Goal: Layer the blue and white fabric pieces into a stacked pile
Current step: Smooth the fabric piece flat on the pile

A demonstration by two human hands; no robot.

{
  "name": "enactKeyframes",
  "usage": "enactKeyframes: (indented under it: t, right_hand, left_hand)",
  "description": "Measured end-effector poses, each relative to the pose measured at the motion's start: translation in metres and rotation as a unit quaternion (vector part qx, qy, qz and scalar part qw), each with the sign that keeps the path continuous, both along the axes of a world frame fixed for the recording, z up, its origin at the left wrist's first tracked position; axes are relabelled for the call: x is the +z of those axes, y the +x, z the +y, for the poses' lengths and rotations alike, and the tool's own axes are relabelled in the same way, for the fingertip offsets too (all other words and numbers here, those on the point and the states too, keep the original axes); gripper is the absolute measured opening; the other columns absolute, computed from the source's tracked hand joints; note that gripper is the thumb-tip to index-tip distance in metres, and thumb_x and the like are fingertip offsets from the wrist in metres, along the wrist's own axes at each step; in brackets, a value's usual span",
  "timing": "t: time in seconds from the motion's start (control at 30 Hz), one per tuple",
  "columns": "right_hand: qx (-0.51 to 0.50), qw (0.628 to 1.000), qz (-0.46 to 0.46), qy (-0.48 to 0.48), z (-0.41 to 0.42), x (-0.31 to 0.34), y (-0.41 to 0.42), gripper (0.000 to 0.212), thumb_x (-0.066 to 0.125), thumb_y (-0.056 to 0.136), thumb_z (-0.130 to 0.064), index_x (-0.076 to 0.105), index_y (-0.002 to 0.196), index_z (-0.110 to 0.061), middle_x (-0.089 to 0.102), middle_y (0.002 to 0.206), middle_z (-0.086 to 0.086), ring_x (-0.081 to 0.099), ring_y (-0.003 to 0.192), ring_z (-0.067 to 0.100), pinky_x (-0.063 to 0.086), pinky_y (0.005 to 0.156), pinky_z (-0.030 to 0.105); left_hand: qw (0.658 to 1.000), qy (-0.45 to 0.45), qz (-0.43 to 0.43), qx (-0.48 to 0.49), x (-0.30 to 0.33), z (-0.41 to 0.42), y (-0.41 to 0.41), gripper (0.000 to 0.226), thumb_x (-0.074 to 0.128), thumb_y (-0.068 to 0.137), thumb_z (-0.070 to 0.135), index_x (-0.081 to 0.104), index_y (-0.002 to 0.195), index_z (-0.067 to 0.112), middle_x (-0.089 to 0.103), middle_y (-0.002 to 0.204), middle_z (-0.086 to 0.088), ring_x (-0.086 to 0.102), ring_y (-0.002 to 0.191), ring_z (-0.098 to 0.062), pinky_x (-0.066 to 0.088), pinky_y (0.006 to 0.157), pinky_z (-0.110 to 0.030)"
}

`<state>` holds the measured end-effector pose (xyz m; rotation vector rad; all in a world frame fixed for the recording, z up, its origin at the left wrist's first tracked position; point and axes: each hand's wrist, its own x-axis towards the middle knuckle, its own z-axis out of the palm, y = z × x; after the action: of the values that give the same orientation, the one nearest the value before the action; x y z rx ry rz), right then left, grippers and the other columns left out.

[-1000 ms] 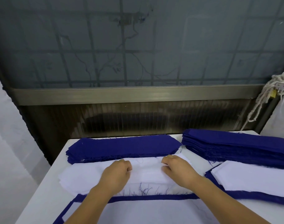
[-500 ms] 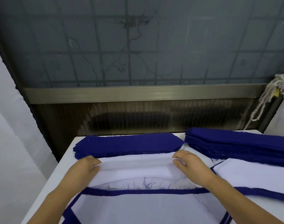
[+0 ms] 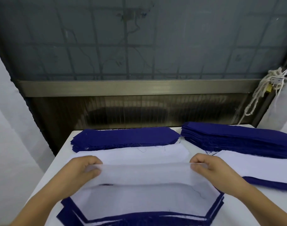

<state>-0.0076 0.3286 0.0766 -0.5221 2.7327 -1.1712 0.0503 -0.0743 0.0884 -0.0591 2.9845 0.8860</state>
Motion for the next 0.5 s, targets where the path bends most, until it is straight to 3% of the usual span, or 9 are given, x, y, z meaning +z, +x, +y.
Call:
enactKeyframes:
  t: [0.07, 0.13, 0.23, 0.27, 0.37, 0.5]
  right_hand:
    - [-0.019, 0.992, 0.122, -0.004, -0.001, -0.003, 0.006, 0.016, 0.057, 0.095, -0.024, 0.063, 0.086, -0.037, 0.064, 0.093, -0.019, 0.060, 0.090, 0.005, 0.045, 0.076, 0.014]
    - [0.002, 0.965, 0.258, 0.036, 0.001, -0.011, 0.012, 0.013, 0.060, 0.091, -0.020, 0.066, 0.090, -0.032, 0.063, 0.095, -0.024, 0.057, 0.095, 0.000, 0.041, 0.082, 0.008]
    - [0.063, 0.923, 0.368, 0.099, 0.008, -0.040, 0.020, 0.013, 0.068, 0.085, -0.010, 0.073, 0.091, -0.020, 0.066, 0.100, -0.016, 0.055, 0.094, -0.001, 0.040, 0.085, 0.013]
    - [0.081, 0.913, 0.385, 0.109, 0.011, -0.051, 0.024, 0.010, 0.066, 0.089, -0.013, 0.074, 0.089, -0.019, 0.067, 0.100, -0.012, 0.055, 0.095, 0.001, 0.041, 0.085, 0.016]
    - [0.108, 0.910, 0.386, 0.108, 0.016, -0.079, 0.036, 0.039, 0.044, 0.100, -0.035, 0.077, 0.087, -0.021, 0.069, 0.098, -0.008, 0.060, 0.092, 0.005, 0.048, 0.080, 0.020]
    - [0.105, 0.920, 0.365, 0.096, 0.019, -0.082, 0.041, 0.044, 0.039, 0.102, -0.036, 0.078, 0.090, -0.020, 0.069, 0.099, -0.007, 0.060, 0.091, 0.005, 0.049, 0.079, 0.021]
  left_hand:
    - [0.996, 0.007, 0.079, 0.030, -0.001, 0.001, 0.003, 0.017, 0.064, 0.089, 0.029, 0.059, 0.091, 0.046, 0.060, 0.100, 0.023, 0.058, 0.092, -0.002, 0.041, 0.079, -0.011]
    - [0.990, 0.002, 0.138, 0.025, -0.004, 0.000, 0.012, 0.021, 0.068, 0.086, 0.024, 0.063, 0.087, 0.044, 0.060, 0.096, 0.024, 0.058, 0.091, -0.001, 0.040, 0.077, -0.009]
    - [0.986, -0.009, 0.158, -0.044, -0.024, 0.003, 0.028, 0.030, 0.077, 0.077, 0.006, 0.073, 0.080, 0.035, 0.062, 0.092, 0.021, 0.057, 0.092, 0.003, 0.044, 0.076, -0.008]
    - [0.986, -0.008, 0.148, -0.074, -0.034, 0.005, 0.034, 0.035, 0.080, 0.072, -0.002, 0.074, 0.078, 0.032, 0.063, 0.091, 0.018, 0.057, 0.090, 0.002, 0.045, 0.078, -0.010]
    - [0.975, -0.053, 0.158, -0.144, -0.065, 0.006, 0.046, 0.048, 0.090, 0.051, -0.009, 0.076, 0.077, 0.028, 0.063, 0.084, 0.017, 0.054, 0.080, 0.008, 0.045, 0.073, -0.009]
    - [0.975, -0.064, 0.156, -0.143, -0.076, -0.003, 0.050, 0.051, 0.092, 0.049, -0.007, 0.077, 0.081, 0.028, 0.060, 0.082, 0.020, 0.051, 0.079, 0.011, 0.042, 0.068, -0.004]
